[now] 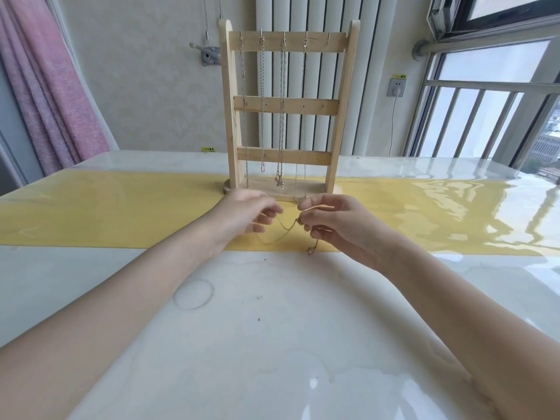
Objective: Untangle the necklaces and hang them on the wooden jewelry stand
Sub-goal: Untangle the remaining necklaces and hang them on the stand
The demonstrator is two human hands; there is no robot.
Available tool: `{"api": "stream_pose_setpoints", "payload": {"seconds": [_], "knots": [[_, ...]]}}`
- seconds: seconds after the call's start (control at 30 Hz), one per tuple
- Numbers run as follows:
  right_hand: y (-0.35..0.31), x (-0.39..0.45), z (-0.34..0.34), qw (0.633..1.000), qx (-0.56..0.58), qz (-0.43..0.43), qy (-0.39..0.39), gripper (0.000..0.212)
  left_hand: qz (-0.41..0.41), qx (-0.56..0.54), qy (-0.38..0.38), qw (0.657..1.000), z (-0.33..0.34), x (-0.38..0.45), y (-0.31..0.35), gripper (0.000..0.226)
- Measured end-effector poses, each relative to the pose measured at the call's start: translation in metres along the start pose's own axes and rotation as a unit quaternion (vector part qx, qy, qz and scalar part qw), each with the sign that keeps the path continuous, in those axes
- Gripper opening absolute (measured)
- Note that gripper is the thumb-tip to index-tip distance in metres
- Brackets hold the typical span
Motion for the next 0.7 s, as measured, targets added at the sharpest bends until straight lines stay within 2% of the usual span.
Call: {"api": "stream_pose_setpoints", "payload": {"seconds": [0.07, 0.13, 0.33, 0.53, 0.7], "knots": [[0.000, 0.000, 0.000, 1.000, 0.015, 0.003, -0.001, 0.016, 0.014, 0.117, -0.017, 0.993, 0.003, 0.000, -0.003, 0.015], [0.000, 0.000, 0.000, 1.000, 0.023, 0.003, -0.002, 0.016, 0.054, 0.165, -0.017, 0.985, 0.006, -0.002, 0.002, 0.009], [-0.001, 0.001, 0.001, 0.999, 0.034, -0.003, 0.002, 0.017, 0.137, 0.144, -0.029, 0.980, 0.015, -0.008, 0.011, 0.009], [-0.002, 0.001, 0.000, 1.000, 0.000, -0.010, 0.001, 0.017, 0.162, 0.145, -0.009, 0.976, 0.016, -0.007, 0.013, 0.016], [-0.006, -0.002, 0.001, 0.999, -0.028, -0.031, -0.008, 0.018, 0.146, 0.122, -0.016, 0.982, 0.018, -0.008, 0.010, 0.020]]}}
Point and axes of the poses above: each hand's wrist, its own x-axis towards the middle knuckle, its own z-axis out of the palm, y = z × x, the point moved 7 cm from there along x, towards the middle knuckle, and after that the axes turned 14 degrees about -x, right-handed, at the moved point
